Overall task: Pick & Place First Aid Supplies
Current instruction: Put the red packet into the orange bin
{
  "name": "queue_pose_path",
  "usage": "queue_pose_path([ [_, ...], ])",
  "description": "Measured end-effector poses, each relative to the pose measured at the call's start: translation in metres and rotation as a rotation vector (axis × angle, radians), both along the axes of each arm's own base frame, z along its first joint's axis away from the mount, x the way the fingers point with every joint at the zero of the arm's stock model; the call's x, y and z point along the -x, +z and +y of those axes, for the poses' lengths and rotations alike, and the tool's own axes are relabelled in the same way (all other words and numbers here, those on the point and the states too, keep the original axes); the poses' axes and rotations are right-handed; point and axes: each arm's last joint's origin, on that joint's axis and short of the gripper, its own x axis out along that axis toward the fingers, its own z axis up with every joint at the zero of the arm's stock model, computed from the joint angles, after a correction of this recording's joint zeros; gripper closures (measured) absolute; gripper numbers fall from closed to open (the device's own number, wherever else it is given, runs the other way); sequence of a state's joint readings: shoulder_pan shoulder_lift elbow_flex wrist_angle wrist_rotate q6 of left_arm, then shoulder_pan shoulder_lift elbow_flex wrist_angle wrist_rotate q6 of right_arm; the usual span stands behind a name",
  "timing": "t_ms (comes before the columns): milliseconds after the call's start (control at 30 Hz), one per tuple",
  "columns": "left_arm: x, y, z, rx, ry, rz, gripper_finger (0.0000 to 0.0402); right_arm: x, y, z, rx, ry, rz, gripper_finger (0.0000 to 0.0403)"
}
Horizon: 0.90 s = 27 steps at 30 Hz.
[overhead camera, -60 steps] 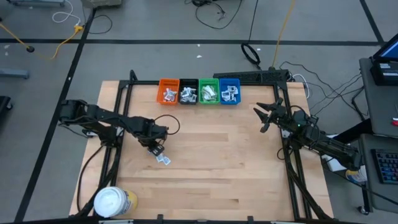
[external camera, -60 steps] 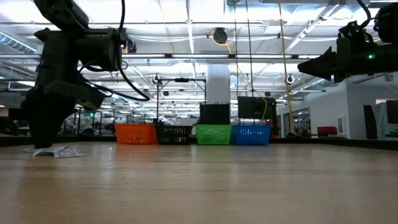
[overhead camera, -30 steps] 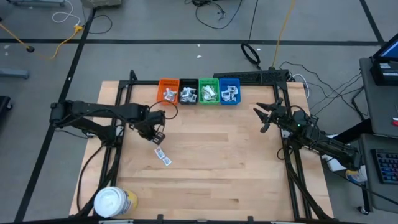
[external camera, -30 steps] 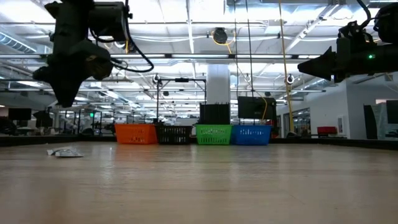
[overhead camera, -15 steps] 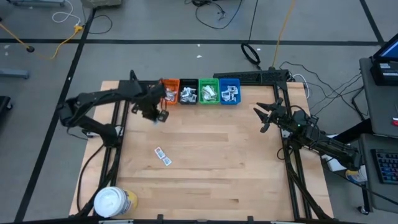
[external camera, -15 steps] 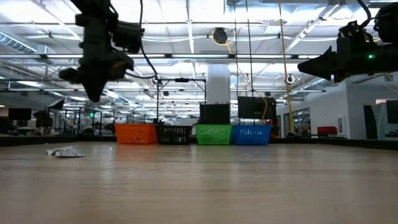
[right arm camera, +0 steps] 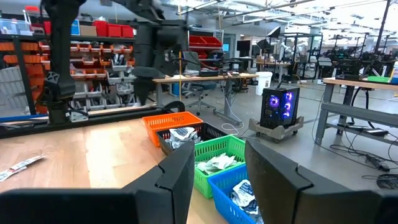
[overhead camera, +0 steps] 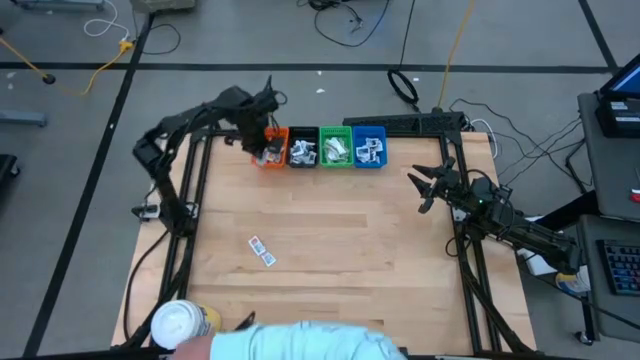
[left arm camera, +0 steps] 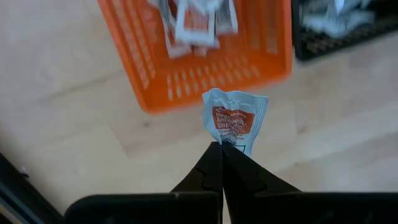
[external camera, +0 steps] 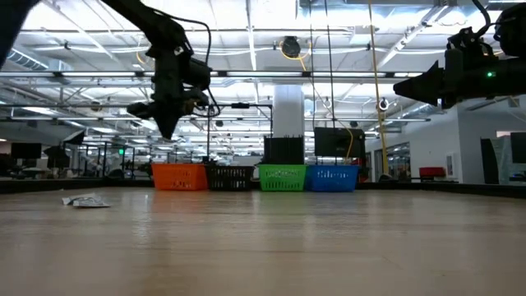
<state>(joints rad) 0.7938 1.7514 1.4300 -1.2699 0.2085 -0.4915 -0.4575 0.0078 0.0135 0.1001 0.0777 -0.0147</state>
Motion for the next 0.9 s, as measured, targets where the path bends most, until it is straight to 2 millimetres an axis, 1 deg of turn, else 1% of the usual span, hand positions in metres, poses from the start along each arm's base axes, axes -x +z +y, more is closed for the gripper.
queue_pose_path([
  [133,-0.006,0.002,0.026,0.006,0.014,0.004,0.0401,0.000,0.000,0.000,0.000,0.000,0.000,0.0264],
  [267,-0.008,0.007,0.045,0.008,0.022,0.009,0.0401,0.000,0.000,0.000,0.000,0.000,0.000,0.0264],
  [367,-0.010,0.007,0.057,0.001,0.026,0.008,0.0401,0.000,0.000,0.000,0.000,0.000,0.000,0.0264],
  [433,-0.010,0.002,0.064,0.006,0.038,0.014,0.0401,0.000,0.000,0.000,0.000,0.000,0.000,0.0264],
  [567,-0.014,-0.013,0.072,0.018,0.067,0.037,0.0393,0.000,0.000,0.000,0.000,0.000,0.000,0.0264],
  [700,-0.017,-0.022,0.076,0.012,0.084,0.053,0.0356,0.000,0.000,0.000,0.000,0.000,0.000,0.0264],
  [900,-0.018,-0.023,0.079,-0.013,0.095,0.055,0.0263,0.000,0.000,0.000,0.001,0.000,0.000,0.0264],
])
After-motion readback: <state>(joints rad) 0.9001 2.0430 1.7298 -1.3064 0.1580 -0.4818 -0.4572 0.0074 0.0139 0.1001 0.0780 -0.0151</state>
